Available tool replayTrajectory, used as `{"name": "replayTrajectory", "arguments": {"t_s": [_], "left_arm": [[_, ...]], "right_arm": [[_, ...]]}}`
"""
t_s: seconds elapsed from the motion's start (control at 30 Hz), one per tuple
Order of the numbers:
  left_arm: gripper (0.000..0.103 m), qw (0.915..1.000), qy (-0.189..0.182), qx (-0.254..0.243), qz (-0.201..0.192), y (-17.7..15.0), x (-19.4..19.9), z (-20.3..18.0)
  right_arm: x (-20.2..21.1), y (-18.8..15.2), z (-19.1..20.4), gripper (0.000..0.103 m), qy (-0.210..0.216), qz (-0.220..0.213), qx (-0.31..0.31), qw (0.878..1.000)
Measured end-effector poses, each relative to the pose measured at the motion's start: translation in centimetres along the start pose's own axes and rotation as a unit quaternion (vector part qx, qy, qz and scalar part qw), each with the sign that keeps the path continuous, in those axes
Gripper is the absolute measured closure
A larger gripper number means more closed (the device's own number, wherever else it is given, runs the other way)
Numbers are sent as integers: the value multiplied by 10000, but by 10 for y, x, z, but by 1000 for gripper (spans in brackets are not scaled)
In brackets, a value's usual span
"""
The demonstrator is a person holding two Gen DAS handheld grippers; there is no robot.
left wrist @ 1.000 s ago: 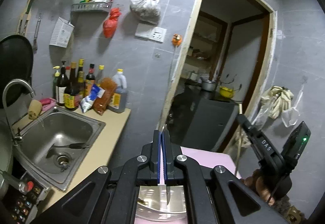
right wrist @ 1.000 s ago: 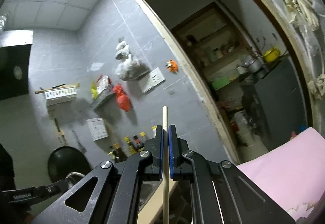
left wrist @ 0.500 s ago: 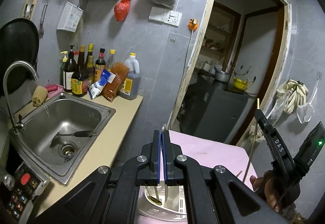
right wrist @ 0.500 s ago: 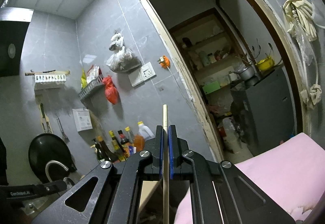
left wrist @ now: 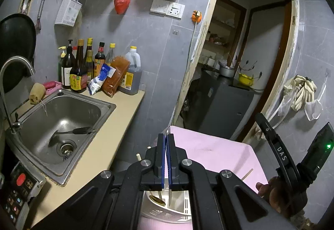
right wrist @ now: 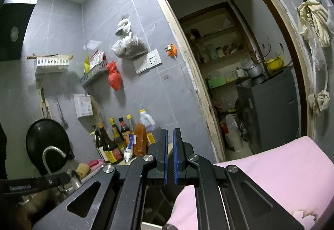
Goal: Organize utensils
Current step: 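Lift the spoon and chopstick and carry both toward the white holder, then open the left tool over the holder while the right tool drops its chopstick in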
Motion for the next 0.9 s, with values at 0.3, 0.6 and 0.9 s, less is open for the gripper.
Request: {"name": "replayTrajectory", "arguments": {"t_s": [0.3,0.6,0.9], "left_arm": [[100,9992,-237,36,332,-6,-1,0],[99,9989,-278,-126,357,-10,8,-13],[47,9974,-628,-301,210,-10,19,-49]], "right_arm": [[27,7,-3,87,-39,253,190,9995],[61,26,-19,67,-337,258,273,9987],[103,49,-42,47,-694,199,490,9962]]}}
Point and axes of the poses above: each gripper's, at about its wrist camera, not at the fingertips, and x roughly against the way its jaws point, z to its left, y to its top, the point moved 2 cm from there along -x, roughly the way its jaws point, and after that the axes turned 5 degrees about x, right-handed, at the moved point
